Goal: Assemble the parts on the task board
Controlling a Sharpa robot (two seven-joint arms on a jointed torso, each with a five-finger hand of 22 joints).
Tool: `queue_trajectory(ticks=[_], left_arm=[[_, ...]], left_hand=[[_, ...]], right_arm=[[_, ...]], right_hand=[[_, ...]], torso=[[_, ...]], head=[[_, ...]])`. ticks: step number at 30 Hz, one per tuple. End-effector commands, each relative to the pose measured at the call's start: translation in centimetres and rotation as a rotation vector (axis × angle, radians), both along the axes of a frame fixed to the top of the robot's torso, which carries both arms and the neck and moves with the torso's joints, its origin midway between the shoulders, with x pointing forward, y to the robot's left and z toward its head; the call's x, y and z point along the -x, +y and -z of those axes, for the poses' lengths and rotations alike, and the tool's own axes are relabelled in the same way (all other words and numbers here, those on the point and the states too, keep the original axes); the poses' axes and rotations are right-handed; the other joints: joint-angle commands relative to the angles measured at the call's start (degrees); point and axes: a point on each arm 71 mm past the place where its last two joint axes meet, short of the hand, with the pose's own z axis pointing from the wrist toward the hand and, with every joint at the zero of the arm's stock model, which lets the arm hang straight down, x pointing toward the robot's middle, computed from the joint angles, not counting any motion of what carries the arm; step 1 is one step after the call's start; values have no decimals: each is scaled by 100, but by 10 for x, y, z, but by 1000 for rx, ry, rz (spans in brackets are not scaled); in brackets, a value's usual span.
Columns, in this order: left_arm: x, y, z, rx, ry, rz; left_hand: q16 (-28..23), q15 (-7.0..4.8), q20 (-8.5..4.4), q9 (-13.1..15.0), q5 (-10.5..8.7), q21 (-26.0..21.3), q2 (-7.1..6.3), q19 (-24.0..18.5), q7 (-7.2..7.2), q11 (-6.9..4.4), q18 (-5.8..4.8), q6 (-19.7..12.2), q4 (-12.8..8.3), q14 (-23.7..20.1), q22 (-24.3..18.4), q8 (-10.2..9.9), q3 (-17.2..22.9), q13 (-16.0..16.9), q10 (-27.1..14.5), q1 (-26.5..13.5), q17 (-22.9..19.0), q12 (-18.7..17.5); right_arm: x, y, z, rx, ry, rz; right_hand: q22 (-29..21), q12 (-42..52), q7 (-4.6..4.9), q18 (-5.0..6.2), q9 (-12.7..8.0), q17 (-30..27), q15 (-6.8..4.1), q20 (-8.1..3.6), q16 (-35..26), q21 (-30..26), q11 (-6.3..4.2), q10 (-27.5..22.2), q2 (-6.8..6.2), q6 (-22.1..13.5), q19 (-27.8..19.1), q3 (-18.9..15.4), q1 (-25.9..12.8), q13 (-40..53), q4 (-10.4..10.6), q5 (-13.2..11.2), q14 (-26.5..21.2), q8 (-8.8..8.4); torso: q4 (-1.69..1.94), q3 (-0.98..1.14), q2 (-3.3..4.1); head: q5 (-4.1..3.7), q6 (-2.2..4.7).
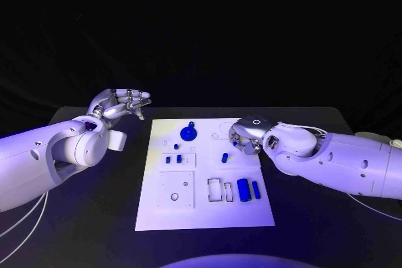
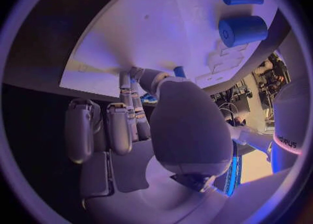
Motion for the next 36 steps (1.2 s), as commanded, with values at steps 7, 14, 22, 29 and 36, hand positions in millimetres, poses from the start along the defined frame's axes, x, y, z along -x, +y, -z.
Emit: queue_trajectory(ticks=[7,14,22,29,36], left_arm=[[-1,0,0,4,16,0],[-1,2,1,2,20,-3],[-3,3,2,-1,31,-2],[-3,2,3,-1,36,3],[-4,-1,4,3,38,17]], left_hand=[[-11,-22,-5,-16,37,-44,71,53,20,15,89,-14,-24,12,-17,-6,-21,9,-49,25,-16,36],[-16,-20,-7,-23,38,-47,68,58,27,22,89,-29,-51,4,-21,-16,-18,10,-73,47,-25,42],[-36,-20,-16,-44,58,-35,90,63,43,37,90,-58,-132,-23,-13,-38,36,10,-122,130,-52,62],[-46,-12,-14,-57,61,-21,74,54,58,50,86,-77,-160,-38,-2,-54,50,9,-153,132,-66,70],[-48,-3,-8,-66,59,-17,70,46,67,60,84,-94,-160,-43,2,-65,52,8,-173,115,-72,74]], right_arm=[[6,-1,5,-29,-21,-4],[8,-3,-2,-80,-59,4],[15,-2,-18,-166,-90,0],[29,7,-32,-226,-86,-28],[48,34,-36,-286,-56,-101]], right_hand=[[1007,-20,-47,-97,78,104,-81,-74,16,199,-55,199,236,174,188,48,-81,24,-76,-123,327,98],[1037,-42,-66,-107,107,73,-94,-86,3,244,-69,235,252,191,208,38,-140,23,-84,-183,323,119],[1153,-125,-108,-152,134,22,-104,-95,-20,431,-83,273,192,152,295,-46,-416,8,49,-485,317,101],[1166,-130,-110,-157,135,14,-105,-96,-23,452,-84,277,182,151,304,-50,-427,8,54,-486,315,99],[1173,-135,-111,-160,136,-12,-107,-97,-36,464,-87,277,177,150,310,-47,-423,7,50,-484,310,98]], torso=[[9,-4,-4],[1,-6,-6],[-1,-3,-11],[0,-8,-11],[-3,-6,-10]], head=[[-10,17],[2,32],[34,43],[100,43],[266,17]])
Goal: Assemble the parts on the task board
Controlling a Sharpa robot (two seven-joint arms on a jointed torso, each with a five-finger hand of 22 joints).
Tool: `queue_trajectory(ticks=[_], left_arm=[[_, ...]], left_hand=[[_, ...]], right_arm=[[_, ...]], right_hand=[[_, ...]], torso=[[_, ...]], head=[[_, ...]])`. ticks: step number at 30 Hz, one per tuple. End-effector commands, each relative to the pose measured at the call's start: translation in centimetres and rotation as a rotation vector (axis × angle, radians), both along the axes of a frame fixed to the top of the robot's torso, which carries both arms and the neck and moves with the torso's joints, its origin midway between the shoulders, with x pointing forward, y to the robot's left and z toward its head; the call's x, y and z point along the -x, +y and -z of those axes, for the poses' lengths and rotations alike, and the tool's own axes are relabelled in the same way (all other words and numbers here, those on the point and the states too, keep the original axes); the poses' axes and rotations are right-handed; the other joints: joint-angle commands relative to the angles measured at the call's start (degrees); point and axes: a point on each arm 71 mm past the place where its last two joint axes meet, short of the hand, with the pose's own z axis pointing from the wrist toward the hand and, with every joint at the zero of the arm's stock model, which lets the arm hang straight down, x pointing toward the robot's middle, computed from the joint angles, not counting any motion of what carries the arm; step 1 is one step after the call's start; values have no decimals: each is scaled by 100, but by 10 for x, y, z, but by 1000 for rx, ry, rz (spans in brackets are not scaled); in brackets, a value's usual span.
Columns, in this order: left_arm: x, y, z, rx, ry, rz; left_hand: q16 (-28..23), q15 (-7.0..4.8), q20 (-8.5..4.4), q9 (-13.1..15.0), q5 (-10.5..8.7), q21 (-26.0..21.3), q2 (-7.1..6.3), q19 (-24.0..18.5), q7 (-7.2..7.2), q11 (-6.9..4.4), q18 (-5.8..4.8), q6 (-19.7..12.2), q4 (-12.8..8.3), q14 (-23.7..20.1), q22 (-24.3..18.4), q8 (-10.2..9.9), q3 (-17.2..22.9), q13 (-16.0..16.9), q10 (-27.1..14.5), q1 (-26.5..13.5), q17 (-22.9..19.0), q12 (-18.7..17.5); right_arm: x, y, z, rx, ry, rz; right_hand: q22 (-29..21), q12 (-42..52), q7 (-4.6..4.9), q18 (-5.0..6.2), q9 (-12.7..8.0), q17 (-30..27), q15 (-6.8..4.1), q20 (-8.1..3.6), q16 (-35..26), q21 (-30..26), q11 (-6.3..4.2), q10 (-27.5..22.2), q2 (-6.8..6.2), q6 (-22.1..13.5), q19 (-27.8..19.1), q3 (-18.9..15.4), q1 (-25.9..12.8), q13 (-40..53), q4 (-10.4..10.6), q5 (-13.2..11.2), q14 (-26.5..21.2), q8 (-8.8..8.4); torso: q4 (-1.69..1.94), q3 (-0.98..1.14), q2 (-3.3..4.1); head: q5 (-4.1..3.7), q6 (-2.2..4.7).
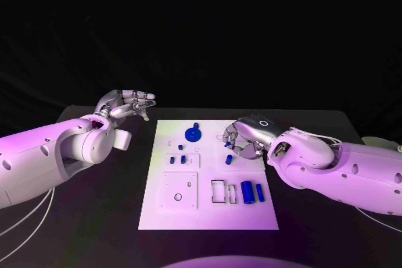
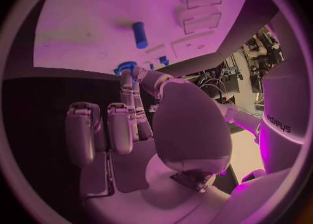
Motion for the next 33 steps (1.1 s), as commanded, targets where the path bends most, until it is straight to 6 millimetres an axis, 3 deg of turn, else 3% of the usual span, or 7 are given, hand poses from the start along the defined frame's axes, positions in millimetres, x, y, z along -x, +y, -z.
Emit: queue_trajectory(ticks=[1,6,13,19,33], left_arm=[[0,-6,0,15,4,30],[-1,-14,2,19,8,47],[-1,-27,3,31,10,75],[0,-35,3,38,12,93],[1,-40,3,41,17,102]], left_hand=[[-25,-3,13,-9,22,5,-28,24,6,-1,85,-30,-32,-43,7,-20,-12,4,-28,26,-9,31],[-24,2,19,-12,17,5,-33,17,6,1,83,-30,-26,-46,9,-21,-20,6,-32,6,-12,40],[-21,7,25,-13,13,4,-23,8,3,-1,83,-23,-16,-47,10,-17,-25,10,-30,-15,-16,56],[-20,7,27,-13,11,3,-19,5,1,-3,83,-16,-13,-47,10,-13,-28,12,-25,-21,-17,64],[-17,8,30,-16,10,1,-21,1,1,-2,84,-23,-10,-48,10,-17,-32,12,-37,-32,-20,68]], right_arm=[[11,18,-1,-53,15,-48],[25,46,6,-75,41,-122],[37,75,31,-74,100,-186],[43,87,46,-63,135,-209],[46,101,58,-30,156,-222]], right_hand=[[1170,-34,-38,-70,5,-10,-28,-36,-36,32,35,13,-6,-1,331,10,-45,-6,37,-13,311,-4],[1174,-40,-38,-72,5,-29,-29,-37,-46,38,33,11,-7,-3,334,15,-40,-7,33,-8,308,-6],[1173,-48,-36,-71,5,-46,-31,-39,-54,36,34,8,-5,-8,333,21,-35,-9,29,-1,304,-9],[1174,-52,-35,-71,5,-47,-31,-39,-55,36,35,7,-5,-11,333,23,-34,-10,28,1,304,-12],[1178,-70,-23,-72,5,-62,-27,-40,-63,41,45,3,-3,-29,336,21,-59,-12,41,4,301,-24]], torso=[[3,-7,-1],[14,-12,-6],[36,-42,-17],[18,-35,-10],[24,-28,-6]], head=[[144,-20],[274,-39],[426,-72],[535,-95],[600,-184]])
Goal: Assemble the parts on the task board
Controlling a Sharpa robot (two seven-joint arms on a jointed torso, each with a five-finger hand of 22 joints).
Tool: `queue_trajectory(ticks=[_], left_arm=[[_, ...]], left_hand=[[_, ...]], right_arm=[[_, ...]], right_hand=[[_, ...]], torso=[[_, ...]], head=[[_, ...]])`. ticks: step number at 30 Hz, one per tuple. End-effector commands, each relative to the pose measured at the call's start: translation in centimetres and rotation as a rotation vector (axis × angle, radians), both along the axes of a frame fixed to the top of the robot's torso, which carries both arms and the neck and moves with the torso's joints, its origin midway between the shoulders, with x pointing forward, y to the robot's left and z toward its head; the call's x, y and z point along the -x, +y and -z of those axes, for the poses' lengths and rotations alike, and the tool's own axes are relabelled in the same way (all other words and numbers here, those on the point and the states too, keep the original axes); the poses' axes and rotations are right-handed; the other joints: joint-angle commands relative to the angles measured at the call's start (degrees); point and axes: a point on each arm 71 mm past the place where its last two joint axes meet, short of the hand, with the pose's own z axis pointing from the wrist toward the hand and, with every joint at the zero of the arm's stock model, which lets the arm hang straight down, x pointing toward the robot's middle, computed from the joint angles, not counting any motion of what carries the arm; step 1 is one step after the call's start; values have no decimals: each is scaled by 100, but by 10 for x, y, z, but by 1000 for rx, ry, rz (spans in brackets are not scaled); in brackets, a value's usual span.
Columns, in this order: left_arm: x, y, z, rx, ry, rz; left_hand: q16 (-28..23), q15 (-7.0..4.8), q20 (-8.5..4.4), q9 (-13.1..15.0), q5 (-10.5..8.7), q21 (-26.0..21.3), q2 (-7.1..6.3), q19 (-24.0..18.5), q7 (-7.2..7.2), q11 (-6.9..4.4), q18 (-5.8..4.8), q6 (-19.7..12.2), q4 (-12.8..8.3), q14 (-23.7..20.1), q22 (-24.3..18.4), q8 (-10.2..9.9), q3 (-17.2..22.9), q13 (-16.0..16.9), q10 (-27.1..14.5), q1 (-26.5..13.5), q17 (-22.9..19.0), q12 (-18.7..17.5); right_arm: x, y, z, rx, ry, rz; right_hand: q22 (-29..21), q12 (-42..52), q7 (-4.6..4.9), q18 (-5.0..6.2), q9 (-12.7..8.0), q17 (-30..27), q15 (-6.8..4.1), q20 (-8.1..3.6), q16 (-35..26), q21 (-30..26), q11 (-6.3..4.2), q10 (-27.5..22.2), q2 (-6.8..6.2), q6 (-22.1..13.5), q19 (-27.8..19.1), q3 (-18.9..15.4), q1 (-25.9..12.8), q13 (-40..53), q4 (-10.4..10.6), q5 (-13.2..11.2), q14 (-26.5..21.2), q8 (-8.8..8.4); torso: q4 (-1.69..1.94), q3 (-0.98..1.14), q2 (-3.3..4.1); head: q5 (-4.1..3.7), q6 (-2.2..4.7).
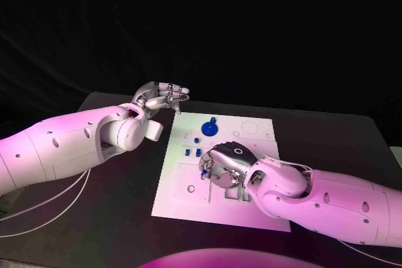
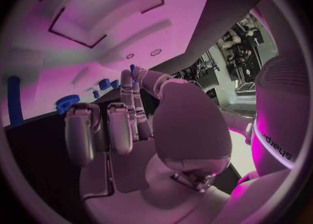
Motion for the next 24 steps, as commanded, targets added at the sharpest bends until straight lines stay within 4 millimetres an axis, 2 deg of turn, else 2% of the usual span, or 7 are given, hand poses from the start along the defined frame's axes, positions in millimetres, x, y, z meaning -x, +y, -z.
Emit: queue_trajectory(ticks=[1,9,10,17,24], left_arm=[[1,-3,-1,13,4,20],[1,-2,-1,11,9,21],[1,-2,-1,11,9,21],[1,-1,-1,11,11,22],[1,-1,0,10,12,22]], left_hand=[[-17,7,30,-5,11,1,-20,1,2,-2,84,-23,-11,-48,6,-17,-32,8,-38,-32,-7,22],[-12,14,39,-12,6,-7,-12,-9,6,3,83,-37,11,-51,2,-23,-42,6,-65,-68,-12,29],[2,29,56,-14,-11,-29,-14,-20,3,4,78,-41,69,-43,-11,-23,-88,7,-81,-151,-11,38],[4,28,57,-14,-13,-33,-13,-20,2,5,80,-42,72,-43,-14,-22,-93,8,-84,-155,-11,41],[17,32,67,-17,-21,-62,-11,-23,2,6,83,-48,102,-49,-33,-20,-129,11,-102,-197,-13,59]], right_arm=[[1,2,3,36,0,-17],[1,1,6,54,8,-20],[1,1,7,58,9,-19],[0,0,8,76,11,-18],[-1,-1,9,95,3,-13]], right_hand=[[1180,-26,-6,-73,6,1,-27,-41,-18,19,44,4,-1,-6,336,4,-61,-8,25,16,302,32],[1180,-27,-5,-72,6,1,-27,-41,-18,18,45,4,-2,-7,336,4,-62,-8,26,17,301,32],[1180,-27,-5,-72,6,1,-27,-41,-18,18,45,4,-2,-7,336,4,-62,-8,26,17,301,32],[1181,-29,-5,-73,7,5,-27,-40,-16,21,45,4,-2,-9,337,3,-65,-8,27,19,302,31],[1181,-29,-5,-73,7,5,-27,-40,-16,21,45,4,-2,-9,337,3,-65,-8,27,19,302,31]], torso=[[5,0,3],[-2,-4,0],[-1,-3,1],[7,-2,-4],[-4,2,-4]], head=[[15,-26],[26,-53],[23,-54],[30,-75],[34,-61]])
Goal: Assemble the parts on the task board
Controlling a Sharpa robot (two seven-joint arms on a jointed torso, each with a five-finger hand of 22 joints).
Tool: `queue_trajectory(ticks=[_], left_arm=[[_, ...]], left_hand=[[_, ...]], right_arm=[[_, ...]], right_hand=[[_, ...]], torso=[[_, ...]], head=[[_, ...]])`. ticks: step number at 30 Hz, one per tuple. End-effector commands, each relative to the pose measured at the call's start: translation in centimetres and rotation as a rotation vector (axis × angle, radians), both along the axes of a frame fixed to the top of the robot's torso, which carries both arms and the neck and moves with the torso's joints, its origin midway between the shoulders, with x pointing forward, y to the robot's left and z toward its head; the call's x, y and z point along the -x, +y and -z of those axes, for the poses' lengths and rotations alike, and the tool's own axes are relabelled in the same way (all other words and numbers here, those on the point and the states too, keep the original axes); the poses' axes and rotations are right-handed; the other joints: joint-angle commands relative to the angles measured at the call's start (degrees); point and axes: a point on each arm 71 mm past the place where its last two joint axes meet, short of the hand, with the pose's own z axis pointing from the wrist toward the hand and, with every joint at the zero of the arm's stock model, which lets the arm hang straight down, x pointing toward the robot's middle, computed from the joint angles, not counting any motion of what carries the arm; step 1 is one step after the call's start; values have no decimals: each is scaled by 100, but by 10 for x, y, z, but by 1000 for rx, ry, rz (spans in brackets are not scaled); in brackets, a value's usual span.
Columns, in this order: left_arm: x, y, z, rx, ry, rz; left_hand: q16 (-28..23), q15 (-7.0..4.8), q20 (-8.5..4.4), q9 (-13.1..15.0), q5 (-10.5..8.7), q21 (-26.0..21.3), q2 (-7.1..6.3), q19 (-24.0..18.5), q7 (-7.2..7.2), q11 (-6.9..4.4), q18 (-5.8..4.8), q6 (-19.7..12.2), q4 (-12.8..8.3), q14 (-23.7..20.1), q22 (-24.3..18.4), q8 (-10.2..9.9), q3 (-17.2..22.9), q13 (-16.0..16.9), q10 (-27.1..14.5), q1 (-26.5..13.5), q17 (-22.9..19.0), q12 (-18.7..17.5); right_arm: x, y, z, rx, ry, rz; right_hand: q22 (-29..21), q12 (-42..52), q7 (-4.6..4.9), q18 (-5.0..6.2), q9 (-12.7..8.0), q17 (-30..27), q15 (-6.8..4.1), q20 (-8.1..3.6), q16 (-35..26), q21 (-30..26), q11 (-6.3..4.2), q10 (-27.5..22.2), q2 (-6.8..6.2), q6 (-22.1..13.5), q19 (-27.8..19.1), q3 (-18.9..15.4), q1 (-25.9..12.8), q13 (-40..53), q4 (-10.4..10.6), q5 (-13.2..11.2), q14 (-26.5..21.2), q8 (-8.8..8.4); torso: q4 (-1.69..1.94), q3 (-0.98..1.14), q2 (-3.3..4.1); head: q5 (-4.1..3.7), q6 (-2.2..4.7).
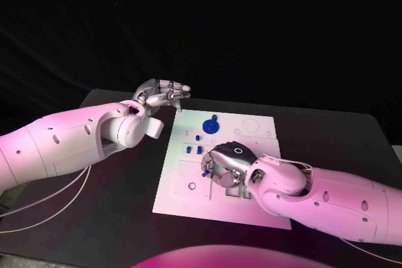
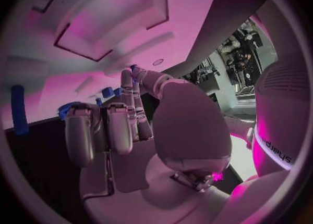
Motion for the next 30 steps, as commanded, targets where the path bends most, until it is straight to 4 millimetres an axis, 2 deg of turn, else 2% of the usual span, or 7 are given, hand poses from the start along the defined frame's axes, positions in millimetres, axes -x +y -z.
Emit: queue_trajectory(ticks=[1,11,25,29,30], left_arm=[[0,-2,-1,11,2,18],[0,-2,-1,11,4,19],[1,-2,0,9,14,25],[1,-2,0,8,17,24],[1,-2,0,8,18,24]], left_hand=[[17,12,44,-5,-21,-20,15,1,2,-15,83,-48,-1,-29,-5,-20,-26,5,-40,-64,-7,39],[20,13,46,-6,-24,-30,14,1,1,-15,84,-51,5,-31,-12,-20,-37,6,-47,-73,-7,44],[23,11,47,-7,-23,-39,16,2,-2,-18,87,-55,2,-35,-18,-19,-41,7,-53,-66,-9,50],[23,11,47,-7,-23,-39,16,2,-2,-18,87,-55,2,-35,-18,-19,-41,7,-53,-66,-9,50],[23,11,47,-7,-23,-39,16,2,-2,-18,87,-55,2,-35,-18,-19,-41,7,-53,-66,-9,50]], right_arm=[[0,0,3,41,-6,-6],[2,6,5,49,2,-22],[0,7,9,52,13,-13],[-2,4,8,40,4,6],[-2,3,8,34,0,12]], right_hand=[[1178,-29,-3,-74,9,4,-27,-41,-16,21,45,5,-1,14,337,3,-65,-9,27,28,302,18],[1177,-35,-2,-73,10,4,-25,-40,-16,18,46,8,0,11,335,1,-75,-9,32,33,302,16],[1164,-67,9,-66,10,-34,-17,-36,-36,-10,57,1,-30,-19,322,-28,-138,-11,60,34,295,-6],[1130,-212,176,-52,-87,-76,82,21,-57,-82,183,-204,-200,-418,286,-131,-339,-52,166,217,285,-261],[1035,-300,197,-12,-130,-158,119,50,-101,-260,228,-360,-257,-583,200,-159,-383,-91,190,251,263,-370]], torso=[[-5,3,0],[0,4,10],[-2,-8,0],[-3,-8,-4],[-3,-8,-4]], head=[[-3,9],[-5,10],[-24,-26],[-33,-19],[-33,-19]])
